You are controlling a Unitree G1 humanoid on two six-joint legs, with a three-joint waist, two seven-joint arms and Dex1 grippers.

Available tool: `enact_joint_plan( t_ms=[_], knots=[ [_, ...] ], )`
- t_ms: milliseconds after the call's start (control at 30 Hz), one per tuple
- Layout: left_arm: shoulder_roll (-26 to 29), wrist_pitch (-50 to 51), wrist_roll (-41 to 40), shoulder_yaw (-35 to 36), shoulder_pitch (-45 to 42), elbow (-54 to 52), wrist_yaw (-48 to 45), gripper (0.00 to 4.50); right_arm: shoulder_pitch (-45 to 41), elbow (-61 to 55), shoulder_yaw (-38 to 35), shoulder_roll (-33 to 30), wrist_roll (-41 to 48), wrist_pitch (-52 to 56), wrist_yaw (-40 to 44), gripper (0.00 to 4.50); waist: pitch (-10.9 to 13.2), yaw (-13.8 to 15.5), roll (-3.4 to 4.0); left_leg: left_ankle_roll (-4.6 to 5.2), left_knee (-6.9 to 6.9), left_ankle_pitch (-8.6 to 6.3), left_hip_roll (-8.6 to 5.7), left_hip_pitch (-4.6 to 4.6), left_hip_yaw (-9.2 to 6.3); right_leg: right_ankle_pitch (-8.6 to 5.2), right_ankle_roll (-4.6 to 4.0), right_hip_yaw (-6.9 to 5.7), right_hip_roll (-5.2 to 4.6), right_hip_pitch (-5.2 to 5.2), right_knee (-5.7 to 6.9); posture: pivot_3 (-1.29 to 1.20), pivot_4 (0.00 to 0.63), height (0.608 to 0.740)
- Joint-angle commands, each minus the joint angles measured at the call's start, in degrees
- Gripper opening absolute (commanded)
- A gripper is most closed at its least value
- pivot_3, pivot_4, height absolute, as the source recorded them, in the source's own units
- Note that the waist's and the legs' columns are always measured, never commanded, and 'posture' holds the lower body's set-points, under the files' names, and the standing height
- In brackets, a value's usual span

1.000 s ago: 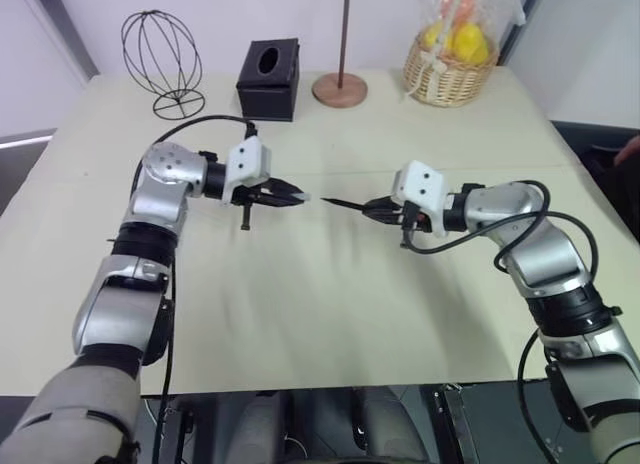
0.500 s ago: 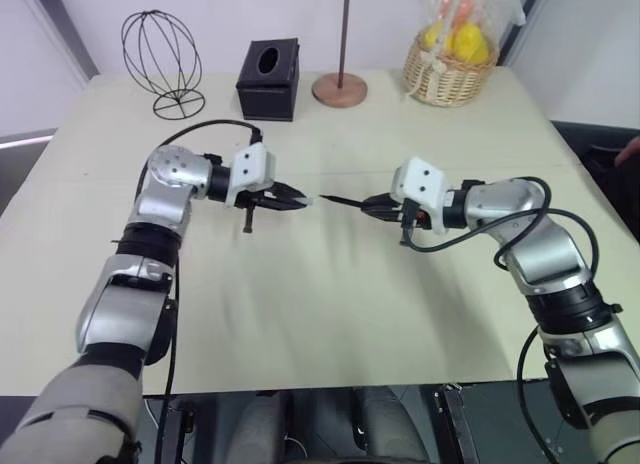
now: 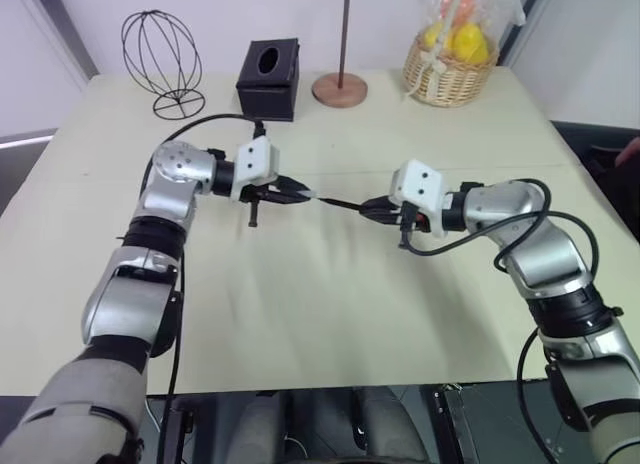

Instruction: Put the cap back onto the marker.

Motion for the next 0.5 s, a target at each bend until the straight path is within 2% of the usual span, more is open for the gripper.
enact_joint_plan(
  t_ms=[33, 500],
  knots=[
    [0.02, -0.77, -0.14, 0.32, -1.06, -0.75, 0.02, 0.02, -0.42, -2.62, -1.08, 0.12, 0.73, -0.04, -0.16, 0.00, 0.00, -0.01, 0.00, 0.00, 0.00, 0.00, 0.00, 0.00, 0.00, 0.00, 0.00, 0.00, 0.00, 0.00, 0.00, 0.00, 0.150, 0.740],
    [1.78, -1.20, 0.24, 0.52, -0.55, -0.34, -0.58, 0.02, -0.33, -1.87, -1.08, -0.34, 0.49, -0.50, 0.06, 0.00, 0.00, -0.01, 0.00, 0.00, 0.00, 0.00, 0.00, 0.00, 0.00, 0.00, 0.00, 0.00, 0.00, 0.00, 0.00, 0.00, 0.150, 0.740]
  ],
)
